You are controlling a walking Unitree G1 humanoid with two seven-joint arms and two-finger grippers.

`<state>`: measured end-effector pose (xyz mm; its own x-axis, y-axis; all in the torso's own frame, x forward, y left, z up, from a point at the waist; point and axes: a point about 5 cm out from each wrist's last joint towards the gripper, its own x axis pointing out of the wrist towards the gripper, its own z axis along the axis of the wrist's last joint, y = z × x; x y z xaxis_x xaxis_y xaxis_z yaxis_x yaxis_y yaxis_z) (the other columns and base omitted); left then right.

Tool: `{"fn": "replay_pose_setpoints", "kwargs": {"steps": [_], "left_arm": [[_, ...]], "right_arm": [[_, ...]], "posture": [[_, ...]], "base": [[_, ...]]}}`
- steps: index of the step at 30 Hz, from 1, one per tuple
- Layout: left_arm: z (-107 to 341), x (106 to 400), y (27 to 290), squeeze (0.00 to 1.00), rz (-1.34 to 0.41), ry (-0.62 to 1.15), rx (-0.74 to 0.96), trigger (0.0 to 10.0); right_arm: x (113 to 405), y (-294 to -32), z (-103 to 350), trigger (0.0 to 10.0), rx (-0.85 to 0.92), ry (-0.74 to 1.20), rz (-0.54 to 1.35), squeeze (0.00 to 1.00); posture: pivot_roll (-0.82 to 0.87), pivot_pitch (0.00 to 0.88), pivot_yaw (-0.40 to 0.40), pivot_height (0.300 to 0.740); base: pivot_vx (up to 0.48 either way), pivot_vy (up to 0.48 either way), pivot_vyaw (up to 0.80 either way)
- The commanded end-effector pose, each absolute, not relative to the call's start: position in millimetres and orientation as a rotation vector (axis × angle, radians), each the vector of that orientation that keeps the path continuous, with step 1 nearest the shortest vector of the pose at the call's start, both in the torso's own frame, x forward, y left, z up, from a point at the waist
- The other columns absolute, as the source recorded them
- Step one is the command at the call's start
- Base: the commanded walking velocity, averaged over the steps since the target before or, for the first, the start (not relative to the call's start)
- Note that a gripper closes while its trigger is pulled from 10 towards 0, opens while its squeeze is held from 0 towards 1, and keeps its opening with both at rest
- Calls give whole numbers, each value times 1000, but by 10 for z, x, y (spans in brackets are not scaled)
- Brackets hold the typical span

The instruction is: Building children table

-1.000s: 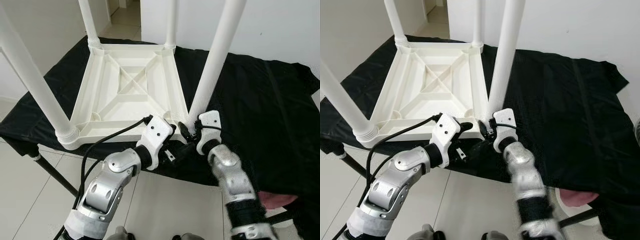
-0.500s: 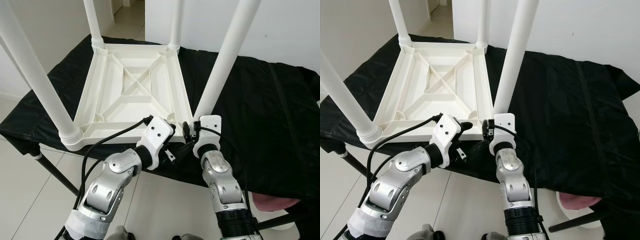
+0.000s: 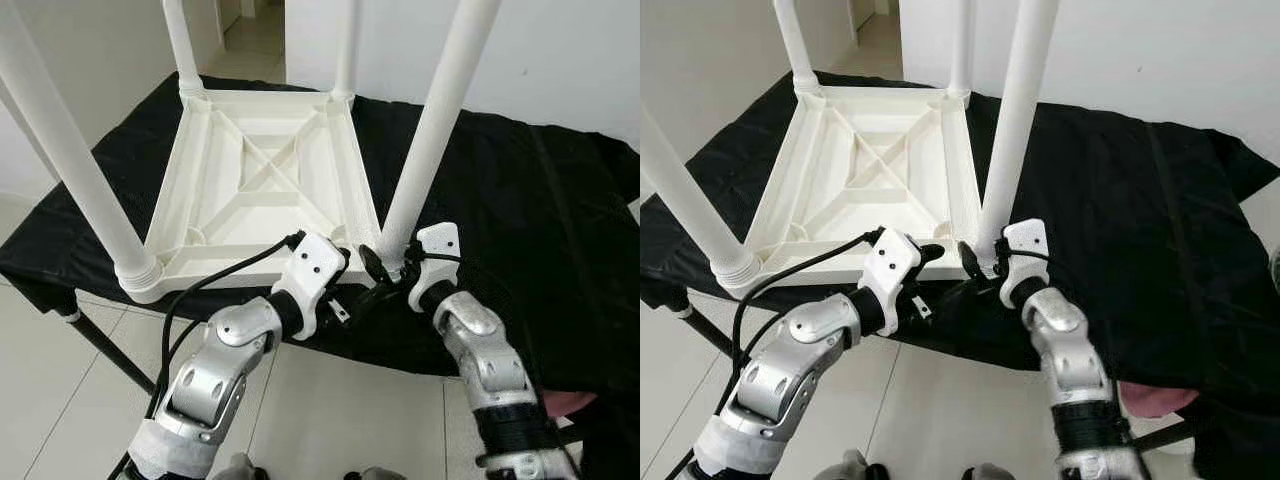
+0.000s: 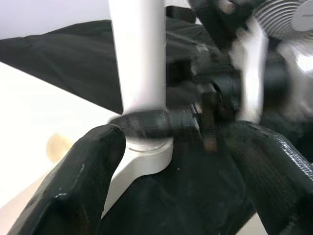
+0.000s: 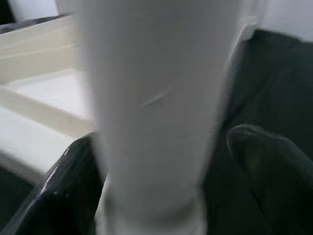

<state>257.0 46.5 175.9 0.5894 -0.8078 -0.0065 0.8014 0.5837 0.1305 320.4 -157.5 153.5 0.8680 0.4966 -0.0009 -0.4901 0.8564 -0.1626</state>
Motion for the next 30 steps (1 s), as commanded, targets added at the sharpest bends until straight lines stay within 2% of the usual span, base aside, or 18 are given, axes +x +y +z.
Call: {"fn": "replay_pose_setpoints", "kwargs": {"steps": [1, 2, 11, 12, 13, 14, 17, 29, 30], "left_arm": [[1743, 2596, 489, 0, -896, -52, 133, 10000], [1747, 2600, 491, 0, -895, -53, 134, 10000], [1771, 2614, 498, 0, -891, -59, 137, 10000], [1777, 2620, 501, 0, -889, -60, 139, 10000], [1777, 2620, 501, 0, -889, -60, 139, 10000], [1785, 2627, 506, 0, -885, -62, 140, 10000], [1792, 2632, 512, 0, -879, -64, 139, 10000], [1805, 2641, 520, 0, -874, -66, 136, 10000], [1806, 2640, 509, 0, -879, -67, 135, 10000]], "right_arm": [[3218, -1577, 1510, 10000, -157, -40, 562, 63], [3268, -1608, 1525, 10000, -182, -38, 599, 0], [3350, -1503, 1478, 10000, -224, -2, 796, 0], [3351, -1468, 1447, 9176, -234, 13, 839, 0], [3351, -1468, 1447, 9176, -234, 13, 839, 0], [3362, -1445, 1412, 118, -247, 28, 872, 0], [3369, -1433, 1383, 0, -249, 42, 897, 0], [3393, -1540, 1311, 0, -237, 58, 914, 0], [3384, -1564, 1336, 10000, -217, 41, 871, 0]], "posture": [[-87, 28, -6, 740], [-86, 29, -4, 740], [-75, 27, 5, 740], [-71, 29, 8, 740], [-71, 29, 8, 740], [-66, 32, 8, 740], [-66, 32, 8, 740], [-68, 41, 13, 740], [-73, 44, 14, 740]], "base": [[0, 0, 0], [0, 0, 0], [0, 0, 0], [0, 0, 0], [0, 0, 0], [0, 0, 0], [0, 0, 0], [0, 0, 0], [0, 0, 0]]}}
